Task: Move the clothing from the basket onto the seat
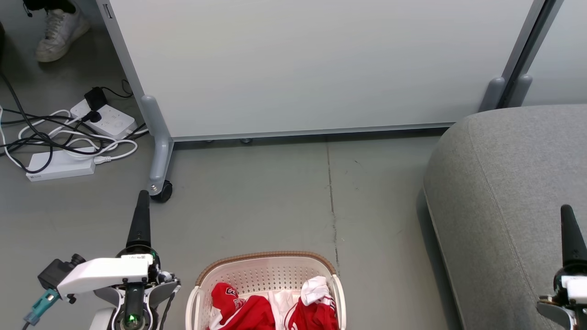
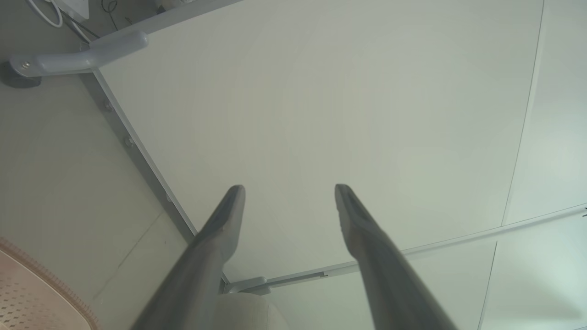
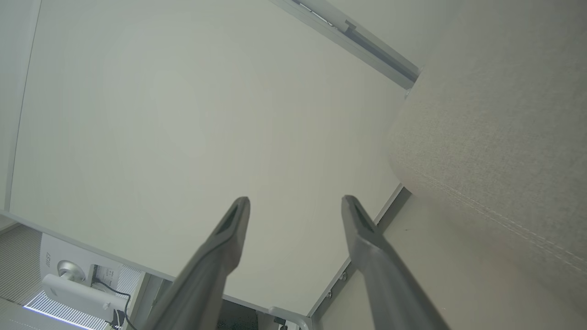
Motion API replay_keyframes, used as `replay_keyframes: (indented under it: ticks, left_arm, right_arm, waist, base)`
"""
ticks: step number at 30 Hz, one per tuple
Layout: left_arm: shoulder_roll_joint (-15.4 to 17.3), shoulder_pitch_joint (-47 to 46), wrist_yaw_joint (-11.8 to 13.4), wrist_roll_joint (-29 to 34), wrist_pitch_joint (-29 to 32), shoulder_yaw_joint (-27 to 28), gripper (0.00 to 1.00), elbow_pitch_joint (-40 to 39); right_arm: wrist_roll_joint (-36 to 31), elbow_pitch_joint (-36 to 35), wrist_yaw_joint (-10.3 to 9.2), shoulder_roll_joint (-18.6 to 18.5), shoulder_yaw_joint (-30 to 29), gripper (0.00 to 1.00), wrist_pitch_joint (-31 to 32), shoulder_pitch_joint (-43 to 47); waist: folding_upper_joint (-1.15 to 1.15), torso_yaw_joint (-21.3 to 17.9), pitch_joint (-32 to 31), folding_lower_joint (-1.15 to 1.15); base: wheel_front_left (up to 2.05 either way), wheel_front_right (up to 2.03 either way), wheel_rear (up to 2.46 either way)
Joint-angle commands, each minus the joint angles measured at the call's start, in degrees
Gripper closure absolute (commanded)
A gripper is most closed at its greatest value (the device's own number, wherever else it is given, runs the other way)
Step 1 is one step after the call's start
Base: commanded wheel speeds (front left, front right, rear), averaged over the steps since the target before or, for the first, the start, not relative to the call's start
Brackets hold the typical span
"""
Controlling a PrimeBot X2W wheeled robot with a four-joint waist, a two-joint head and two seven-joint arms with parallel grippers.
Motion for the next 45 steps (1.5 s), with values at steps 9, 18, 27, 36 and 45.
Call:
replay_keyframes:
  ticks: [9,18,27,36,45]
  left_arm:
    - [0.2,0.29,-0.05,7.67,-1.44,3.36,0.0,-3.78]
    - [0.22,1.12,-0.06,15.13,-2.46,6.11,0.0,-8.23]
    - [0.24,3.29,1.12,26.33,-3.55,4.54,0.0,-14.48]
    - [0.27,5.8,5.08,40.0,-4.52,-0.26,0.0,-20.96]
    - [0.3,7.58,11.53,55.0,-5.53,-6.57,0.0,-23.3]
  right_arm:
    - [-14.44,-3.74,0.25,-2.98,3.51,0.0,-1.91,-4.31]
    - [-25.33,-7.66,0.26,-3.9,5.84,0.0,-3.16,-6.87]
    - [-35.82,-9.32,0.28,-5.15,9.17,0.0,-4.46,-8.41]
    - [-45.13,-4.48,0.27,-4.43,11.1,0.0,-5.62,-8.71]
    - [-51.02,-2.92,0.29,-2.66,12.17,0.0,-6.85,-8.47]
  waist:
    - [0.0,0.58,-0.27,0.0]
    - [0.0,1.01,-0.26,0.0]
    - [0.0,1.51,-0.44,0.0]
    - [0.0,1.8,-0.87,0.0]
    - [0.0,1.71,-1.09,0.0]
  base:
    - [0.0,0.0,0.0]
    - [0.0,0.0,0.0]
    - [0.0,0.0,0.0]
    - [0.0,0.0,0.0]
    - [0.0,0.0,0.0]
